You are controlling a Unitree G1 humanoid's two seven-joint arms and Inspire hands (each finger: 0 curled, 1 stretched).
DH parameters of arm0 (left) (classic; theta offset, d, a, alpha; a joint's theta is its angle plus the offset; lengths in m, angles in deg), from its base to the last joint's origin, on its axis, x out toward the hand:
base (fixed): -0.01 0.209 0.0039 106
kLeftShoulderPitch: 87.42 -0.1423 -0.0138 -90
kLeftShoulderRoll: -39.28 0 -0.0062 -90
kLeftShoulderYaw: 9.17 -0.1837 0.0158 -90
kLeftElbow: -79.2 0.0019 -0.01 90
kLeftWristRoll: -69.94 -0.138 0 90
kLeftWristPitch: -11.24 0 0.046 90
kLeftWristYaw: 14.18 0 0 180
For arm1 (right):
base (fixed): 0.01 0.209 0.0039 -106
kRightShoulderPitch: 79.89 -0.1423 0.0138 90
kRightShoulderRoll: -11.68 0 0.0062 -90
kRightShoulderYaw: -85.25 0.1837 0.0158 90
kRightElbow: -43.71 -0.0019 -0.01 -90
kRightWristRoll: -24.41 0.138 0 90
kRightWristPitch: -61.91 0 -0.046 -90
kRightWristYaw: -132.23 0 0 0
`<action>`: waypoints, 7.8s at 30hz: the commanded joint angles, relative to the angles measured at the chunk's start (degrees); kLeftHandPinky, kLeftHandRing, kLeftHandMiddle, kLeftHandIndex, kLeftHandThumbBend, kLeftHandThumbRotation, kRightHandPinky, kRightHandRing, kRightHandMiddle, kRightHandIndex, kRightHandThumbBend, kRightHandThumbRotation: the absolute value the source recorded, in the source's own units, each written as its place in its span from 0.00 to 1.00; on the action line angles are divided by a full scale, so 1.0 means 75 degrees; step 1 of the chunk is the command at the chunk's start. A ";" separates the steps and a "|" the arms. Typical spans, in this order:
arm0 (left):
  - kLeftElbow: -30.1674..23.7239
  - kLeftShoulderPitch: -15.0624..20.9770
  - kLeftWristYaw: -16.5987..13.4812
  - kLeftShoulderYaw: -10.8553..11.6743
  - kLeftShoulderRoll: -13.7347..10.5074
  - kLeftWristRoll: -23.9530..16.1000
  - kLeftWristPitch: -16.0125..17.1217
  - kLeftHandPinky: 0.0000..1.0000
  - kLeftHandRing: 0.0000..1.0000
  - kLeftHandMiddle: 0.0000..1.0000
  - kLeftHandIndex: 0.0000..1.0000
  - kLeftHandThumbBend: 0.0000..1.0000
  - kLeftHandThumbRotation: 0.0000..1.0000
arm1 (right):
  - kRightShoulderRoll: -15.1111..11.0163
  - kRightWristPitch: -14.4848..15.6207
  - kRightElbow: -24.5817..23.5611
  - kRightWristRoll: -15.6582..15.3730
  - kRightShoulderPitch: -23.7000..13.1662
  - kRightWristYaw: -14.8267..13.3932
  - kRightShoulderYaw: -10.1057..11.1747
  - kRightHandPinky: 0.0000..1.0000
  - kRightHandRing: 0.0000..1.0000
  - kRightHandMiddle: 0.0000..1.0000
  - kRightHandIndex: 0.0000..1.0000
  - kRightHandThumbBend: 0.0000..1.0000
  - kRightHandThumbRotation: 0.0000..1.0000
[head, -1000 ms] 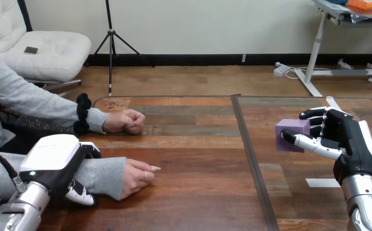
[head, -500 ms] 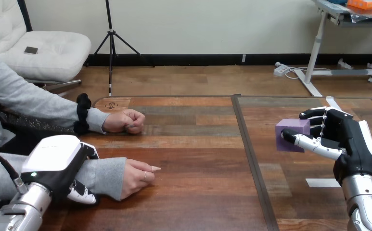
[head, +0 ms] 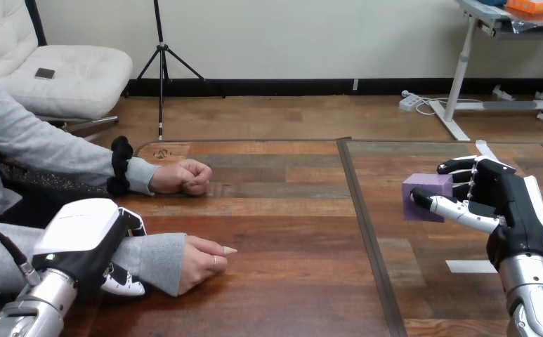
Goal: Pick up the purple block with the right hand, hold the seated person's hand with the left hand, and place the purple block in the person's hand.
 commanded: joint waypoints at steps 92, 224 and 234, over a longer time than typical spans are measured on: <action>-0.2374 0.0110 -0.0679 0.1078 0.0620 0.1054 0.0496 0.16 0.22 0.31 0.36 0.64 0.00 | 0.1421 -0.0086 -0.1089 -0.0354 -0.0086 -0.0341 -0.0559 0.34 0.37 0.42 0.44 0.83 0.00; -0.1964 0.1146 -0.0595 0.0446 0.1679 0.0878 0.0959 0.21 0.29 0.36 0.39 0.73 0.00 | 0.3203 0.1350 -0.4744 -0.0425 0.1733 0.0642 -0.2957 0.35 0.40 0.44 0.46 0.87 0.00; -0.2405 0.0931 -0.0526 0.0443 0.1473 0.0308 0.0703 0.35 0.44 0.50 0.52 0.75 0.11 | 0.3112 0.2096 -0.5190 -0.0132 0.1824 0.0920 -0.2947 0.41 0.48 0.53 0.55 0.92 0.03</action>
